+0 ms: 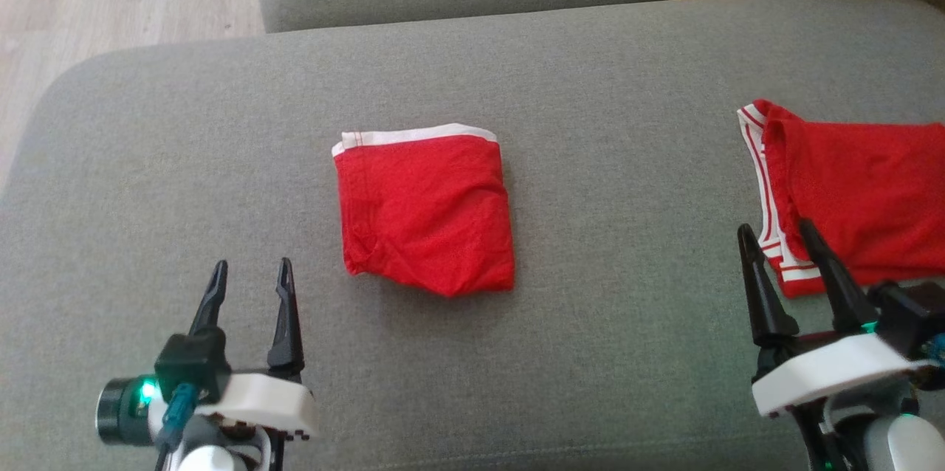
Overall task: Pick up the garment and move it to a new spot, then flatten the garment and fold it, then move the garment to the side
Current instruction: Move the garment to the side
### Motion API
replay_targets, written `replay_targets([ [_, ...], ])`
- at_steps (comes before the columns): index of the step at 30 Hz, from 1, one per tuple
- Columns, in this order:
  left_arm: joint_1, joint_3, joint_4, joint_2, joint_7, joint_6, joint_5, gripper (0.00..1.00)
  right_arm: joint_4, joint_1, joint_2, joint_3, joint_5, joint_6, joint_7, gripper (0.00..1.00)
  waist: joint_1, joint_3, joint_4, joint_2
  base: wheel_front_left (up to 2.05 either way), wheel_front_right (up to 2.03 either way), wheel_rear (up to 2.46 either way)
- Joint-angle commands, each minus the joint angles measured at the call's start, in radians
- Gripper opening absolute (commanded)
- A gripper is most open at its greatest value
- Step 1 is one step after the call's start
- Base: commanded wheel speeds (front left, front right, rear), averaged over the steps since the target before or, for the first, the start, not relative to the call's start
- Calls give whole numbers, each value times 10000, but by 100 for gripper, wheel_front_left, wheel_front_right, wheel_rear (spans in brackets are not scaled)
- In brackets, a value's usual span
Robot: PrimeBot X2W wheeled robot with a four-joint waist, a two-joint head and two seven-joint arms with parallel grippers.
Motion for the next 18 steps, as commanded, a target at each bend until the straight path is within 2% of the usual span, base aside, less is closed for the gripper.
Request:
replay_targets([
  [1, -407, 271, -361, 181, -39, 78, -43, 100, -408, -124, -78, 138, -91, 35, 41, 100, 0, 4, 7, -1, 0, 0, 0],
  [12, -750, 128, -408, 201, -108, 62, -1, 100, -337, -262, -104, 27, -102, 35, 109, 100, 0, 278, 236, -1, 0, 0, 0],
  [18, -1306, 10, -586, 153, -245, -11, 112, 100, 318, -1056, -339, 423, 77, 35, 275, 100, 0, 914, 569, -1, 0, 0, 0],
])
